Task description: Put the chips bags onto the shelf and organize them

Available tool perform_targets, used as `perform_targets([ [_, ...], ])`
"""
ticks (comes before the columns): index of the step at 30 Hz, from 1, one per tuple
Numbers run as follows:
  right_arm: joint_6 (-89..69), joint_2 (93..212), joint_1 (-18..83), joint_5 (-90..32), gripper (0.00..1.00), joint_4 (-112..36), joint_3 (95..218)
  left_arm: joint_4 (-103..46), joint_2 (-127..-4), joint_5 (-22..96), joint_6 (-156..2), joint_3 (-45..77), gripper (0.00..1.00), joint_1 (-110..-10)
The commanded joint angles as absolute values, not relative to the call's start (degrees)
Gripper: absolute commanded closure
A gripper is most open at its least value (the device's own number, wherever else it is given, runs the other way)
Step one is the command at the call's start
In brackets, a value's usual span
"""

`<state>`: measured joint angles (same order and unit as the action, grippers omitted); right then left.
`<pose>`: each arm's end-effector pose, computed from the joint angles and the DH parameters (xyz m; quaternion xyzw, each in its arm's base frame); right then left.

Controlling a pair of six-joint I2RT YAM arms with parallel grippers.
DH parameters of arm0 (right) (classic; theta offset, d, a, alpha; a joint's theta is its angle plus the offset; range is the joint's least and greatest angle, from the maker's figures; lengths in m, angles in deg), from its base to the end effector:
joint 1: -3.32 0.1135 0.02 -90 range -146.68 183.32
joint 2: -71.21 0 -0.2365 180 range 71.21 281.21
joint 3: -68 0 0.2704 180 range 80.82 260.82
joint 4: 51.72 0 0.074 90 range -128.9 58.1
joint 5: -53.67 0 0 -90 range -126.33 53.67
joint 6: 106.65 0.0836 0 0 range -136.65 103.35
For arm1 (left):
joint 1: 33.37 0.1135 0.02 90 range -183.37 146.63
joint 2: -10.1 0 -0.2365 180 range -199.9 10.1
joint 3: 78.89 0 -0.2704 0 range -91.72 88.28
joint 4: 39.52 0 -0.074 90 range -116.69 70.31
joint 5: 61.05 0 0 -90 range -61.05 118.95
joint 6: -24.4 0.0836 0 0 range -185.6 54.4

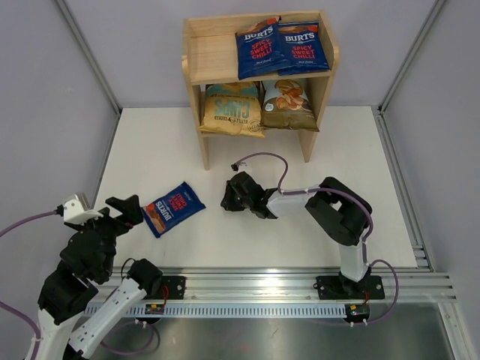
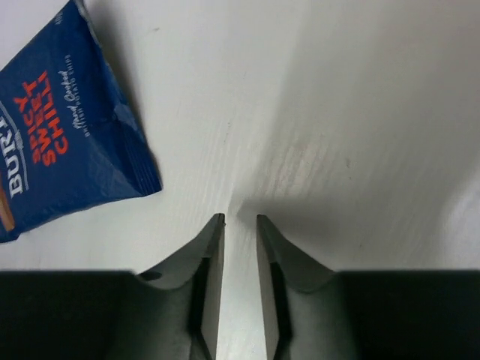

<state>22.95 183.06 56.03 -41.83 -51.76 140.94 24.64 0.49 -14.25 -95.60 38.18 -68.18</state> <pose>0.2735 0.3459 0.0645 -0.0823 0.8975 0.2809 0.3298 0.0991 0.0008 0.3445 -0.2043 0.7258 -0.0779 0.6522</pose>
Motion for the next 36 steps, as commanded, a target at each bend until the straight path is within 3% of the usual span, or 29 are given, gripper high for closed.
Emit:
perform_targets([
  [1,17.64,183.79,54.48,-31.96,0.67,-57.35,142.95,22.26,-1.33,-13.15,-94.69,38.63,0.01,-67.91],
  [5,15.25,189.06,53.86,-25.11,0.47,-56.65,150.07,22.26,-2.2,-12.8,-94.43,38.63,0.01,-67.91],
  [12,17.01,199.52,53.42,-18.93,0.38,-56.12,162.81,21.91,-3.17,-11.84,-93.91,38.71,0.01,-67.82],
  [14,16.93,202.25,53.42,-20.76,0.28,-55.51,166.16,21.91,-3.52,-11.57,-93.82,38.63,0.01,-67.82],
  [20,14.82,209.63,53.68,-21.66,0.27,-50.95,176.53,21.56,-3.79,-10.69,-93.29,38.8,0.01,-67.82],
  [23,14.29,211.92,53.86,-21.39,0.34,-49.97,179.08,21.3,-3.7,-10.43,-93.11,38.8,0.01,-67.74],
  [28,14.2,213.68,54.65,-20.86,0.64,-50.32,179.0,21.03,-3.52,-9.99,-92.85,38.89,0.01,-67.73],
  [33,16.57,211.66,54.83,-21.66,0.82,-56.55,173.21,21.03,-3.52,-9.9,-92.85,38.98,0.01,-67.65],
  [36,18.33,209.12,54.91,-21.92,1.0,-60.68,168.66,21.03,-3.52,-9.9,-92.94,38.98,0.01,-67.65],
])
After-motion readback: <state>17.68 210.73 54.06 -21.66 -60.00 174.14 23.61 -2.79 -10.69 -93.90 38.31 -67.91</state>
